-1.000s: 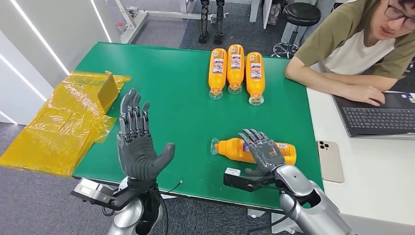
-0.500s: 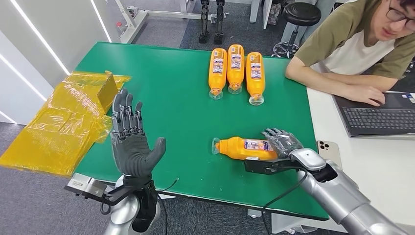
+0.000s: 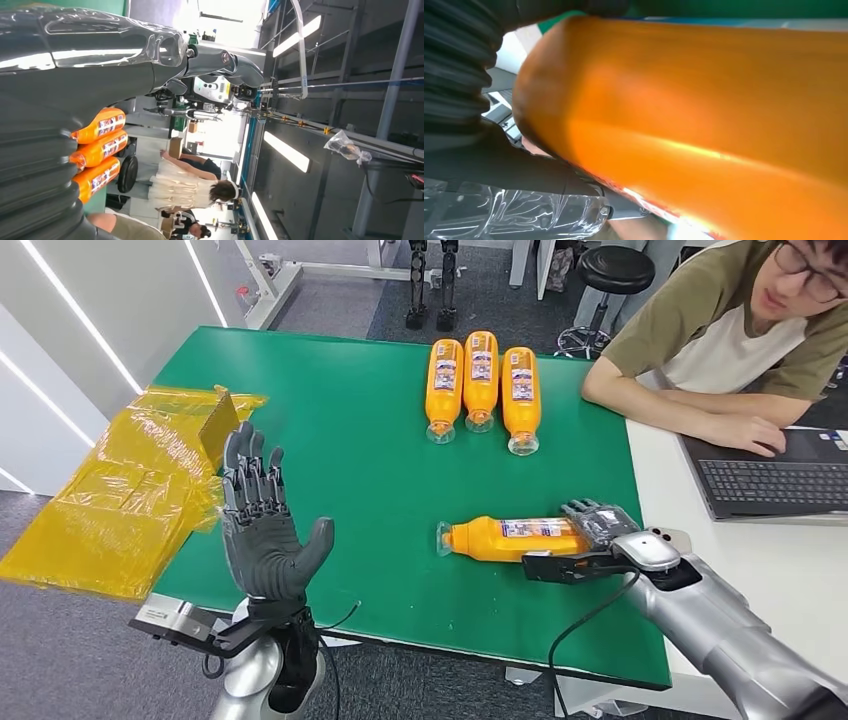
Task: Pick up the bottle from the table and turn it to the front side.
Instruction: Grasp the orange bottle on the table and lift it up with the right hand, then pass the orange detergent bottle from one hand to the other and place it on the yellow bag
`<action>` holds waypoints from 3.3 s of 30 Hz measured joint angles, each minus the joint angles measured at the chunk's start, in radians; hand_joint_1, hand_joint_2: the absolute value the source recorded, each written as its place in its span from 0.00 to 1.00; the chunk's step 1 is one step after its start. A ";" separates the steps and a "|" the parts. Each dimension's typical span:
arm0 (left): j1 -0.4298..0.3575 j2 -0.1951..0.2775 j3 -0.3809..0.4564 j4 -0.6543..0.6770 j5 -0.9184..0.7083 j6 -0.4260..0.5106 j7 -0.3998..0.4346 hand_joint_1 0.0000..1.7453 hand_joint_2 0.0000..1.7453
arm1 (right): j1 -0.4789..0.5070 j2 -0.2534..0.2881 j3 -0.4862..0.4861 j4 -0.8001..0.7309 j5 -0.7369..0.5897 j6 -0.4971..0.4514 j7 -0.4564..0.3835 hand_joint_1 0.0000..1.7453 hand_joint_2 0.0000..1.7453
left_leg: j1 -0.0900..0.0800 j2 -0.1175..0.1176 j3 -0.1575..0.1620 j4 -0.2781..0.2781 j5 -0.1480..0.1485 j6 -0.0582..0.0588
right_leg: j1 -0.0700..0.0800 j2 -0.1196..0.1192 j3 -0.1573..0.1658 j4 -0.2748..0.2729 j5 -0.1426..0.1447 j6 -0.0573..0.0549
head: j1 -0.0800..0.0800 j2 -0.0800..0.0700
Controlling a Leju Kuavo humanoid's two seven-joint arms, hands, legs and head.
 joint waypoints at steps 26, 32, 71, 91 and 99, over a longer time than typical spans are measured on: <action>-0.016 -0.004 0.002 0.060 -0.005 0.019 0.000 0.00 1.00 | 0.348 0.301 -0.391 -0.152 -0.264 -0.892 -0.227 1.00 1.00 | 0.000 -0.001 0.002 -0.001 0.001 0.000 | 0.000 -0.001 0.001 0.000 -0.001 0.000 | 0.000 0.000; -0.047 -0.012 -0.010 0.188 0.039 -0.070 0.019 0.00 1.00 | 0.472 0.409 -0.589 -0.284 -0.294 -0.898 -0.440 1.00 1.00 | 0.000 0.000 0.001 0.000 0.001 0.000 | 0.000 0.000 0.000 0.000 0.000 0.000 | 0.000 0.000; -0.123 -0.021 -0.162 0.449 0.143 -0.288 0.090 0.00 1.00 | 0.731 0.391 -0.427 -0.495 0.138 -0.476 -0.017 1.00 1.00 | 0.000 0.004 0.000 0.000 0.000 -0.001 | 0.000 0.004 -0.003 0.000 0.000 0.000 | -0.001 0.000; -0.124 -0.020 -0.156 0.424 0.148 -0.246 0.031 1.00 1.00 | 0.761 0.360 -0.425 -0.540 0.161 -0.459 -0.016 0.61 1.00 | 0.000 0.004 0.000 0.000 0.000 -0.001 | 0.000 0.005 -0.003 0.000 0.000 0.000 | -0.001 0.000; -0.154 -0.025 -0.156 0.403 0.149 -0.208 0.029 1.00 1.00 | 0.778 0.369 -0.424 -0.561 0.025 -0.701 -0.149 0.00 1.00 | 0.000 0.003 0.000 0.000 0.000 -0.001 | 0.000 0.003 -0.002 0.000 0.000 0.000 | -0.001 0.000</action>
